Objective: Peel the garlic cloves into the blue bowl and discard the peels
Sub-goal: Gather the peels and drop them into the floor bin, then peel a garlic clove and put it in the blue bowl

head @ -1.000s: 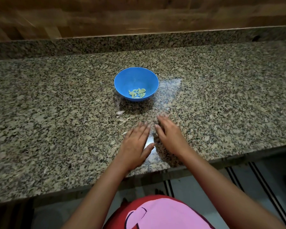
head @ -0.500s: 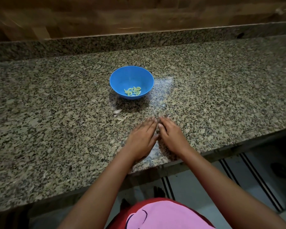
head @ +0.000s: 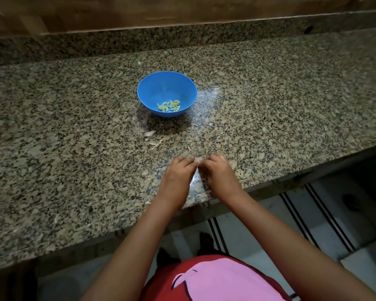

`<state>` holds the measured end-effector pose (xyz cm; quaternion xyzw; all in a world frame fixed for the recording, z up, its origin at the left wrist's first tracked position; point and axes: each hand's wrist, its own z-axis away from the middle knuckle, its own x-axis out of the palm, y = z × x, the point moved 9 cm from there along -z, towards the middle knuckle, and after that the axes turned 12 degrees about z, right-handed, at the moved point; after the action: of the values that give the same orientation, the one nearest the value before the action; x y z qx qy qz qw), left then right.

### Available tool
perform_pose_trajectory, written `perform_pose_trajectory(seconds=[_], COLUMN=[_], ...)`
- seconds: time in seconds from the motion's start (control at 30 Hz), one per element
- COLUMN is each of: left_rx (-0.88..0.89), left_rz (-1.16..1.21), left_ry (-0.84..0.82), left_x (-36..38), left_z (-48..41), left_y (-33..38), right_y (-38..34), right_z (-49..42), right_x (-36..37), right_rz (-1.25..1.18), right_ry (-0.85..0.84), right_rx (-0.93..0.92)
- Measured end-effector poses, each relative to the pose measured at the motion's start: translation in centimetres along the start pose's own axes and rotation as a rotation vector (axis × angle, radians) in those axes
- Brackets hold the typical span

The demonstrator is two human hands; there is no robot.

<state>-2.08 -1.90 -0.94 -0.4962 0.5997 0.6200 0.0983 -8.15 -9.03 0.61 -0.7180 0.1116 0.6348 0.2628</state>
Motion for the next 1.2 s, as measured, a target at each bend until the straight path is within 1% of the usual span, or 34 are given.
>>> perform_pose_trajectory(seconds=[0.13, 0.23, 0.3, 0.4, 0.47, 0.5, 0.57, 0.67, 0.77, 0.87, 0.93, 1.0, 1.1, 1.2], left_rx=[-0.155, -0.244, -0.297, -0.367, -0.422, -0.469, -0.597, -0.772, -0.837, -0.848, -0.802, -0.775, -0.759, -0.791], left_rz=[0.024, -0.038, -0.082, -0.104, -0.053, 0.021, 0.278, 0.755, 1.176, 1.413, 1.522, 1.555, 1.499, 1.397], left_ry=[0.114, 0.138, 0.121, 0.093, 0.107, 0.143, 0.252, 0.455, 0.646, 0.821, 0.960, 1.098, 1.296, 1.481], left_x=[-1.5, -1.4, -1.1, -0.6, -0.6, -1.0, -1.7, -2.5, -3.6, -5.4, -7.1, -8.9, -11.6, -14.1], left_z=[1.4, 1.5, 0.9, -0.3, -1.2, -1.3, -1.0, 0.8, 3.3, 6.9, 10.3, 14.8, 23.4, 34.0], left_y=[0.5, 0.7, 0.6, 0.6, 0.8, 0.9, 0.5, -0.4, -0.1, -0.2, -0.8, -1.6, -2.5, -3.4], right_y=[-0.1, 0.1, 0.7, 1.8, 2.8, 3.2, 3.7, 3.3, 0.8, -3.6, -7.6, -12.1, -19.3, -27.4], right_z=[0.1, -0.4, -1.1, -1.9, -2.5, -2.8, -3.1, -3.0, -2.5, -1.4, -0.1, 2.0, 6.6, 12.6], right_x=[0.2, 0.1, -0.2, -0.6, -0.6, -0.6, -0.7, -1.0, -1.1, -1.2, -1.0, 0.0, 2.9, 6.0], right_rz=[0.002, -0.093, -0.181, -0.248, -0.338, -0.394, -0.498, -0.667, -0.837, -0.975, -1.028, -1.031, -0.973, -0.935], right_ry=[-0.017, -0.046, -0.070, -0.118, -0.154, -0.166, -0.189, -0.260, -0.385, -0.497, -0.569, -0.650, -0.797, -0.924], right_rx=[-0.033, -0.042, -0.011, 0.048, 0.108, 0.143, 0.203, 0.240, 0.229, 0.179, 0.114, 0.053, -0.038, -0.172])
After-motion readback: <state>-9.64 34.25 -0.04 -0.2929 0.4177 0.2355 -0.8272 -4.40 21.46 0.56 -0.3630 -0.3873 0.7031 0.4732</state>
